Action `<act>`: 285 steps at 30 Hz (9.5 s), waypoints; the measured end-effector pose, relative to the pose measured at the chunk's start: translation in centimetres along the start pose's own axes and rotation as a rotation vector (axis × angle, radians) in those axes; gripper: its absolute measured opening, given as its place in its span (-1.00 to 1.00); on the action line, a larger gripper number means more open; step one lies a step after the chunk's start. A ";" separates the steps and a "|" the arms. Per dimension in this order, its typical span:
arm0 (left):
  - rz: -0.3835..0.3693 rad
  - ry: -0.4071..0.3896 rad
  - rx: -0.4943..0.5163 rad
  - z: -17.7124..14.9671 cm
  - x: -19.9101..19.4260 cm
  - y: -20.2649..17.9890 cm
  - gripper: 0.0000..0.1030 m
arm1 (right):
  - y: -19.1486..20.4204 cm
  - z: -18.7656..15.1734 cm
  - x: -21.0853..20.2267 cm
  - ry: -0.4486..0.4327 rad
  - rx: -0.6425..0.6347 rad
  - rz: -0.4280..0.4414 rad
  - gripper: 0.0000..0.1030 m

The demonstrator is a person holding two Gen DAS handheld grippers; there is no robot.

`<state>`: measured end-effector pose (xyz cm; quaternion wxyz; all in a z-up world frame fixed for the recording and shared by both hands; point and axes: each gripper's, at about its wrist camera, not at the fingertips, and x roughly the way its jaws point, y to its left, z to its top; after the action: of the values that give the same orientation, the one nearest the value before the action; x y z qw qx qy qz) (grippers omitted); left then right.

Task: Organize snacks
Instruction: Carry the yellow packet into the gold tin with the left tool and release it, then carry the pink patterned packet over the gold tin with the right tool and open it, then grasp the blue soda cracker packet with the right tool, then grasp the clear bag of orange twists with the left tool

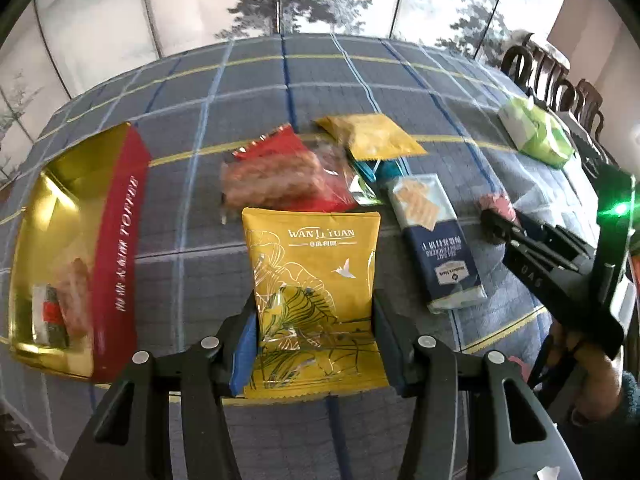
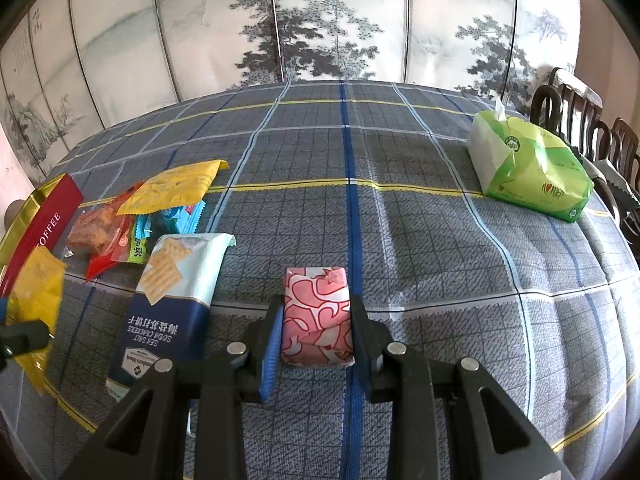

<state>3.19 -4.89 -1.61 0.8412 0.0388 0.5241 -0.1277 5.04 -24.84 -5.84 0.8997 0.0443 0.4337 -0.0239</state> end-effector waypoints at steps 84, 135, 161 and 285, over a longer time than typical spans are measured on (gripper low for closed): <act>0.356 -0.023 -0.251 -3.0 -3.3 21.5 0.36 | 0.3 0.0 -0.4 0.004 -0.025 -0.058 -0.39; 0.348 -0.133 -0.449 -8.4 -10.1 27.6 0.71 | 25.0 3.2 -6.3 -0.024 -0.205 0.283 -0.41; 0.394 -0.105 -0.538 -11.2 -11.1 30.6 0.72 | 35.4 1.6 -3.8 0.036 -0.369 0.335 -0.41; -0.035 -0.009 0.543 8.9 6.0 1.4 0.92 | 1.6 1.5 1.1 0.008 -0.036 0.012 0.09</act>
<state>13.84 -6.32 -3.07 0.7998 0.2536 0.4676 -0.2782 7.01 -23.36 -5.72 0.8987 0.0307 0.4373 -0.0104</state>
